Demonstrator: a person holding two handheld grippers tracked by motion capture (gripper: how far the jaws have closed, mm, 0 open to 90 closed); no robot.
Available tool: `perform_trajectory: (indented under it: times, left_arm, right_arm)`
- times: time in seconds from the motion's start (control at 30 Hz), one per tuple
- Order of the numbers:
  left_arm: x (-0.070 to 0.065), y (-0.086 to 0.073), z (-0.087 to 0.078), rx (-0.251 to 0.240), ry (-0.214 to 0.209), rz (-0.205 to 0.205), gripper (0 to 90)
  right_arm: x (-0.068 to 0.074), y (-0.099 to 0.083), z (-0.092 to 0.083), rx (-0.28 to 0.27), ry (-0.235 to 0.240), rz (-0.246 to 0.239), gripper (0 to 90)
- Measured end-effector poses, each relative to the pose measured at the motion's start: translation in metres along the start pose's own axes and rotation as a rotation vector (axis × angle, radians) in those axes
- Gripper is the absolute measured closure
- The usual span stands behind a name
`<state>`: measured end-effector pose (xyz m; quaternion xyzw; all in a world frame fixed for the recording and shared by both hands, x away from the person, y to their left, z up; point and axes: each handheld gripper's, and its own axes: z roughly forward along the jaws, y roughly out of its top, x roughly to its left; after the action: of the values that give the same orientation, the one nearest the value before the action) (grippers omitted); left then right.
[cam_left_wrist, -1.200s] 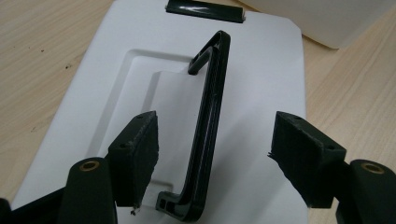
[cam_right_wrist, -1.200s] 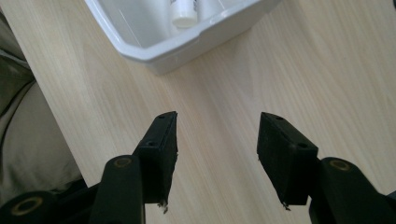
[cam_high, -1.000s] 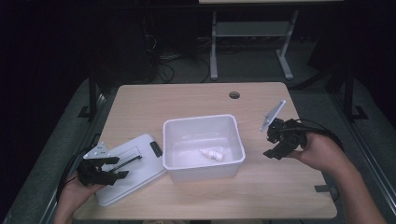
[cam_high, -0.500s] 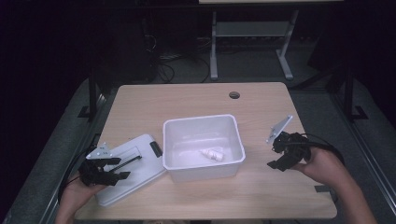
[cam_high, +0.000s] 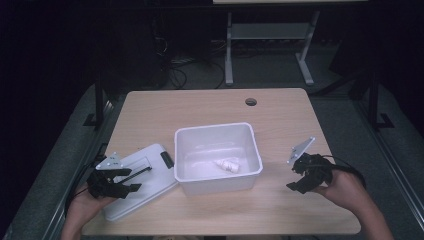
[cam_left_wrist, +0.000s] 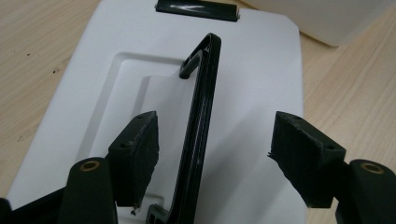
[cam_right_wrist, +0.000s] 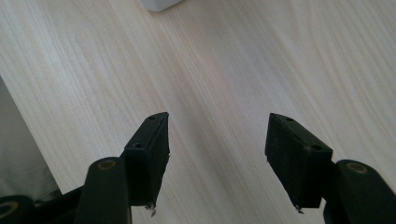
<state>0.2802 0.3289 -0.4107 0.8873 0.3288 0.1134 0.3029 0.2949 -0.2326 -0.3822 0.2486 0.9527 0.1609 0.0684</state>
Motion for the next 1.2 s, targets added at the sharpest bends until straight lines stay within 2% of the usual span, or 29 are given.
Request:
perform_trajectory:
  times: [0.17, 0.43, 0.6, 0.7, 0.73, 0.77, 0.97, 1.2]
  left_arm:
    - [0.001, 0.001, 0.000, 0.014, 0.003, 0.014, 32.1]
    - [0.003, 0.005, 0.004, 0.039, 0.009, 0.024, 35.3]
    - [0.002, 0.010, 0.007, 0.060, 0.016, 0.044, 43.3]
    - [0.002, 0.012, 0.006, 0.076, 0.037, 0.053, 52.9]
    - [0.003, 0.013, 0.006, 0.078, 0.041, 0.058, 52.9]
    - [0.003, 0.013, 0.005, 0.079, 0.046, 0.066, 58.6]
    - [0.006, 0.017, 0.004, 0.116, 0.069, 0.078, 66.8]
    - [0.011, 0.024, 0.004, 0.150, 0.076, 0.095, 71.9]
  right_arm:
    - [0.002, -0.010, 0.010, -0.019, 0.005, 0.016, 37.8]
    - [0.004, -0.020, 0.023, -0.021, 0.008, 0.030, 37.2]
    - [0.005, -0.026, 0.027, -0.025, 0.013, 0.038, 37.4]
    - [0.007, -0.029, 0.028, -0.032, 0.011, 0.038, 37.2]
    - [0.007, -0.029, 0.028, -0.032, 0.011, 0.038, 37.2]
    - [0.007, -0.031, 0.028, -0.039, 0.008, 0.043, 37.2]
    - [0.008, -0.035, 0.031, -0.041, 0.009, 0.053, 37.2]
    - [0.012, -0.036, 0.032, -0.045, -0.003, 0.049, 37.0]
